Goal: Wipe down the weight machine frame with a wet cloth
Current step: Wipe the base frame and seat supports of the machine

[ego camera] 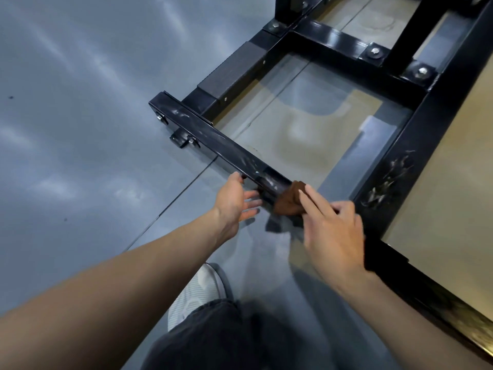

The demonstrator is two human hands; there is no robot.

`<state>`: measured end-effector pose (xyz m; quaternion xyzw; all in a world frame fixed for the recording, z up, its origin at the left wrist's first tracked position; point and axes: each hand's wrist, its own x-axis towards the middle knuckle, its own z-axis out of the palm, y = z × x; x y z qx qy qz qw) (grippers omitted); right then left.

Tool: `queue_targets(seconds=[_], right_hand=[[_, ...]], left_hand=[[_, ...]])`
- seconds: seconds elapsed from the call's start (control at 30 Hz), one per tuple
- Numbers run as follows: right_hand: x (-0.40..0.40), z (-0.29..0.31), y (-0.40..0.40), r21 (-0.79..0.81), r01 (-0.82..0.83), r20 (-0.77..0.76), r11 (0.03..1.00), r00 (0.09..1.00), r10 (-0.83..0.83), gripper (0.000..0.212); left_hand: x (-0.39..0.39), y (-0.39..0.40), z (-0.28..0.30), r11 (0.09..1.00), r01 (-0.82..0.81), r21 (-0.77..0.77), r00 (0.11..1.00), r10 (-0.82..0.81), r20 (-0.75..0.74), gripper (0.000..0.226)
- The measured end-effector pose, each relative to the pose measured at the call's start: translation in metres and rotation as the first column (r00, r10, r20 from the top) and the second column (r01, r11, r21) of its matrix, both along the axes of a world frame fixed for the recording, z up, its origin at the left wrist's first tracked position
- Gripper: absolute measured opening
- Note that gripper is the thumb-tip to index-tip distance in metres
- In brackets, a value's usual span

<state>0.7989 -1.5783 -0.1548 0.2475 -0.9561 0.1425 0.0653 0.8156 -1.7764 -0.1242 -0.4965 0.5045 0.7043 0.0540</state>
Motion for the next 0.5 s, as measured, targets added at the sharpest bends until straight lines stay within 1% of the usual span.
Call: queue_targets(seconds=[0.07, 0.13, 0.17, 0.27, 0.37, 0.43, 0.5], right_hand=[[0.011, -0.002, 0.008, -0.026, 0.08, -0.007, 0.996, 0.997, -0.08, 0.057], [0.012, -0.004, -0.002, -0.04, 0.11, -0.002, 0.993, 0.994, -0.11, 0.055], [0.008, -0.005, -0.012, -0.038, 0.096, 0.002, 0.995, 0.995, -0.096, 0.053], [-0.009, -0.003, -0.06, -0.01, -0.012, 0.039, 1.0, 0.999, 0.012, 0.053], [-0.027, -0.002, -0.101, 0.01, -0.086, 0.116, 0.996, 0.99, 0.084, 0.054], [-0.029, -0.004, -0.102, 0.008, -0.109, 0.115, 0.994, 0.987, 0.107, 0.053], [-0.024, -0.004, -0.082, -0.002, -0.107, 0.056, 0.994, 0.993, 0.107, 0.053]], left_hand=[[-0.001, -0.003, 0.0, 1.0, -0.006, 0.002, 1.0, 0.006, 0.005, 0.029], [-0.002, -0.006, -0.003, 1.0, -0.014, 0.009, 1.0, 0.014, 0.009, 0.032], [-0.002, -0.006, -0.003, 1.0, -0.02, 0.011, 1.0, 0.02, 0.01, 0.032], [0.001, -0.006, -0.002, 1.0, -0.021, -0.005, 1.0, 0.021, 0.01, 0.036], [0.004, -0.006, -0.001, 0.999, -0.036, -0.026, 0.999, 0.037, 0.02, 0.042], [0.004, -0.007, 0.0, 0.998, -0.059, -0.025, 0.998, 0.059, 0.02, 0.045], [0.003, -0.007, 0.002, 0.997, -0.08, -0.011, 0.997, 0.081, 0.011, 0.049]])
